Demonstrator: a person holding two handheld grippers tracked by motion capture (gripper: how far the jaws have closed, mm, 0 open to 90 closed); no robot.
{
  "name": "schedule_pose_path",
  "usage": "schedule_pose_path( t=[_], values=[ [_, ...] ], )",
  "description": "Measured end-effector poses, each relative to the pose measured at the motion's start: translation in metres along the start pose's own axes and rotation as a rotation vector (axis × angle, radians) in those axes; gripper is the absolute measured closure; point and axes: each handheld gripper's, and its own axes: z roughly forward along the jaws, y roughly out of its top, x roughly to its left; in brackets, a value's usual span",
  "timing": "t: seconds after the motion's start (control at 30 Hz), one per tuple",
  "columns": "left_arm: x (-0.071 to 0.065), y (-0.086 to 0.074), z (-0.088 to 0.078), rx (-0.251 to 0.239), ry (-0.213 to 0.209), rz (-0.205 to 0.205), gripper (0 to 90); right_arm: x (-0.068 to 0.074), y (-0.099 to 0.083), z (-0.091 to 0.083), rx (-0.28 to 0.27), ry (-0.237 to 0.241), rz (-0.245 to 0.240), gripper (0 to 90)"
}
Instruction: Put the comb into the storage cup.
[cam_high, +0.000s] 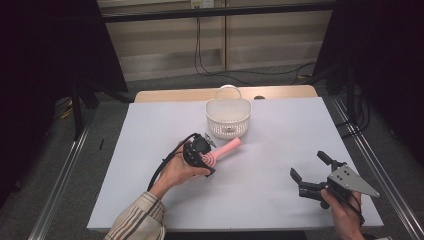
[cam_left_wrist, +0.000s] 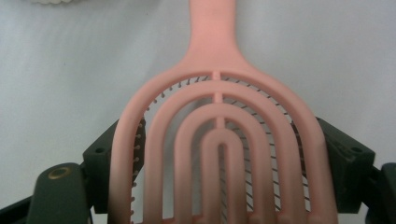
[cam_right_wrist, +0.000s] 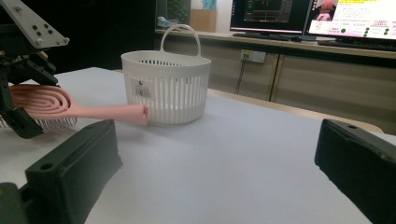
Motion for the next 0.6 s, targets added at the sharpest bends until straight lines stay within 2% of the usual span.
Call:
schedule_pose_path(
  t=[0.1,0.17,0.23,0.27,0.33,0.4,0.53,0.6],
  values=[
    [-0.001,0.0,-0.001,-0.012,-0.01,-0.003,20.1,0.0,0.0,0.0,0.003,0.0,0.0,0.0],
    [-0.002,0.0,-0.002,-0.006,-0.029,0.017,20.1,0.0,0.0,0.0,0.003,0.001,-0.001,0.0],
    [-0.005,0.001,-0.003,-0.023,-0.029,0.0,20.1,0.0,0.0,0.0,0.003,0.0,-0.001,0.0],
    [-0.005,0.002,-0.006,-0.024,-0.034,0.019,20.1,0.0,0.0,0.0,0.0,0.0,0.0,0.0],
    [-0.006,0.003,-0.01,-0.036,-0.044,0.023,20.1,0.0,0.0,0.0,0.003,0.0,-0.002,0.0],
    [-0.008,0.003,-0.014,-0.058,-0.043,0.026,20.1,0.0,0.0,0.0,0.002,0.001,-0.002,0.0],
    [-0.009,0.003,-0.018,-0.065,-0.051,0.045,20.1,0.0,0.0,0.0,0.004,-0.001,-0.003,0.0],
    [-0.01,0.003,-0.02,-0.07,-0.038,0.038,20.1,0.0,0.0,0.0,0.002,0.001,-0.007,0.0]
  ],
)
